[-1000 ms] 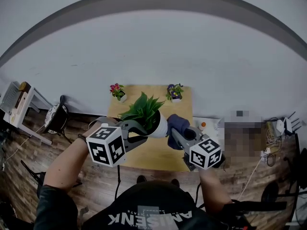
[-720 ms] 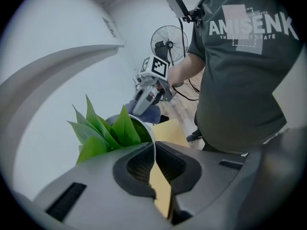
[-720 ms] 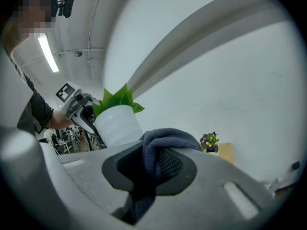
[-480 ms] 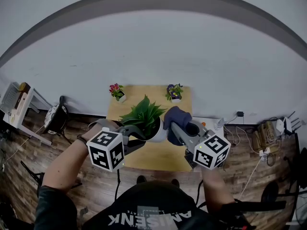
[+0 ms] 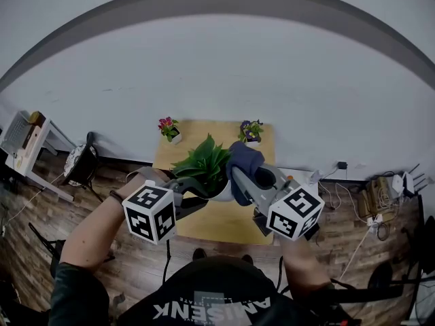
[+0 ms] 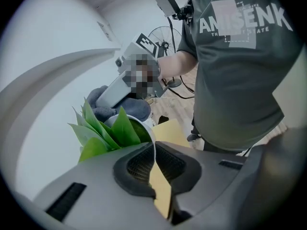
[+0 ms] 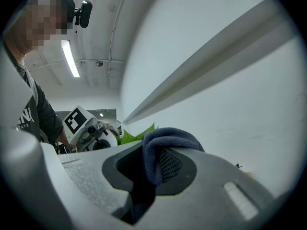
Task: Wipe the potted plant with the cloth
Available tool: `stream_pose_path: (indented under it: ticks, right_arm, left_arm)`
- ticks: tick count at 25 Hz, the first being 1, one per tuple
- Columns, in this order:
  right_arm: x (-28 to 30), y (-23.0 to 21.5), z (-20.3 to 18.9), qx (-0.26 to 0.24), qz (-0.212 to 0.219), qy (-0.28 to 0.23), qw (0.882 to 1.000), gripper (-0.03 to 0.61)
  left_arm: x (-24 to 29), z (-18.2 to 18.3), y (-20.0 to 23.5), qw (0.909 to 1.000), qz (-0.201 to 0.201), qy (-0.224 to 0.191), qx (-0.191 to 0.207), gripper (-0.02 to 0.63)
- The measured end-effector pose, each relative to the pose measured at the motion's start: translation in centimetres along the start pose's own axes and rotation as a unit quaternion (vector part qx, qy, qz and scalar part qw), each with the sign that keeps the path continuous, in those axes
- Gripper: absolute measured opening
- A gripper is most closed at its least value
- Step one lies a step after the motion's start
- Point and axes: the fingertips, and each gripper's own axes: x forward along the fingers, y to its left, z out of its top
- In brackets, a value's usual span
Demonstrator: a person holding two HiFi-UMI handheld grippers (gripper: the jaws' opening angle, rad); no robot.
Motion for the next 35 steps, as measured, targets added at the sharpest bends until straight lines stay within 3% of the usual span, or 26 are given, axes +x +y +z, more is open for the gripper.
stream_pose_path:
  ticks: [22,28,35]
  right_arm:
    - [-3.4,-5.3,-11.1,0.100,-0.081,0.086,0.988,0.051]
    - [-3.7,-5.0,-6.8,0.072,-0.082,0.049,0.993,0.051]
    - [-1.3,-2.2,-0.9,0.021,-0.028,0.012,0.999,0.051]
  left_arm:
    - [0.3,-0.2,-0.7,0.9992,0.001,0.003,0.039,0.011]
    - [0.2,0.2,-1.6,0.9979,-0.008,0.001,0.065,0.009]
    - [0.2,0.7,-2.3,0.9965,-0.016,-0.006,0.082,0.011]
